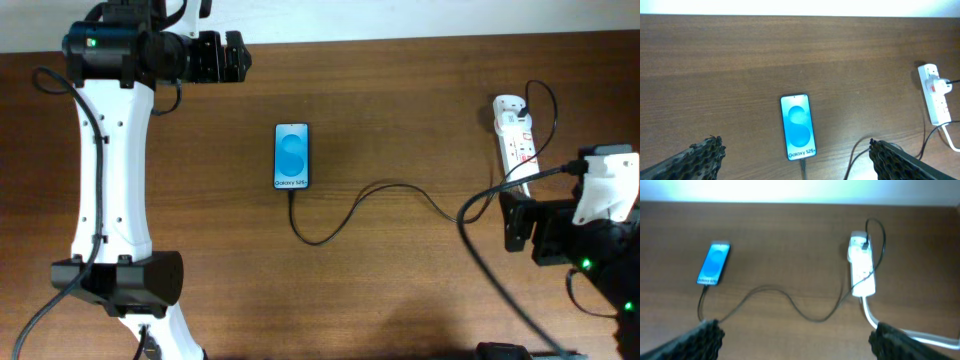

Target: Plug charger to phone and switch on socket

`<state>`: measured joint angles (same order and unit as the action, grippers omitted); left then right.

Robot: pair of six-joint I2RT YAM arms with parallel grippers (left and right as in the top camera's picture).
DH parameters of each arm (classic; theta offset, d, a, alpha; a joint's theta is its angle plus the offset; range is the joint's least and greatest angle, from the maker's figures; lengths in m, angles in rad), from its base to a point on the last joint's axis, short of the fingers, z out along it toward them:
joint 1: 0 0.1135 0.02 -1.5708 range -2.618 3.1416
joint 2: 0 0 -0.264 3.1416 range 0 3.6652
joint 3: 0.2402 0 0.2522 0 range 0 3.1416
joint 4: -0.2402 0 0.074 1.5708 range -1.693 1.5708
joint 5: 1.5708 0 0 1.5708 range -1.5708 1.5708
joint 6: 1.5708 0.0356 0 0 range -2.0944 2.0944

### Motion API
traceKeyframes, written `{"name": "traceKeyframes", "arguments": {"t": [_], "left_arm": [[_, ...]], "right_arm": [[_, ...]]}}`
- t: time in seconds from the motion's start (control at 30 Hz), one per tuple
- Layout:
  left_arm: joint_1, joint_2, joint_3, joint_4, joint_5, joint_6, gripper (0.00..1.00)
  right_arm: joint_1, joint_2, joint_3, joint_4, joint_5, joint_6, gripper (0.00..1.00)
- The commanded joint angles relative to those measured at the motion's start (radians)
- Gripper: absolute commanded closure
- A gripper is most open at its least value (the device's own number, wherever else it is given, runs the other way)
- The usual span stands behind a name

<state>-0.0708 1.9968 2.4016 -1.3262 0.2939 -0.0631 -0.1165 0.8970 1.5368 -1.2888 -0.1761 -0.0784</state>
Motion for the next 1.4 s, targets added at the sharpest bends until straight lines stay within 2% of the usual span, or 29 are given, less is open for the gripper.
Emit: {"name": "traceKeyframes", "arguments": {"t": [0.0, 0.13, 0.33, 0.5, 0.67, 0.97, 1.13, 1.37], "left_arm": [[0.002, -0.023, 0.016, 0.000, -0.003, 0.012, 0.01], [0.002, -0.023, 0.015, 0.000, -0.003, 0.012, 0.01], [0.002, -0.023, 0.015, 0.000, -0.003, 0.012, 0.01], [0.002, -0.023, 0.015, 0.000, -0.003, 0.012, 0.01], [0.002, -0.023, 0.015, 0.000, -0.003, 0.012, 0.01], [0.002, -0.023, 0.015, 0.000, -0.003, 0.012, 0.01], [0.002, -0.023, 0.015, 0.000, -0.003, 0.012, 0.01], [0.002, -0.023, 0.015, 0.000, -0.003, 0.012, 0.01]], "right_arm": [[0.038, -0.130, -0.220, 0.219, 0.054, 0.008, 0.02], [0.039, -0.334, -0.614, 0.617, 0.053, 0.008, 0.02], [0.078, -0.513, -0.864, 0.875, 0.068, 0.007, 0.02], [0.105, -0.689, -1.157, 1.152, 0.082, 0.008, 0.02], [0.104, -0.855, -1.350, 1.278, 0.079, 0.008, 0.02], [0.105, -0.894, -1.523, 1.324, 0.076, 0.008, 0.02], [0.105, -0.894, -1.531, 1.214, 0.077, 0.008, 0.02], [0.104, -0.891, -1.531, 1.218, 0.076, 0.008, 0.02]]}}
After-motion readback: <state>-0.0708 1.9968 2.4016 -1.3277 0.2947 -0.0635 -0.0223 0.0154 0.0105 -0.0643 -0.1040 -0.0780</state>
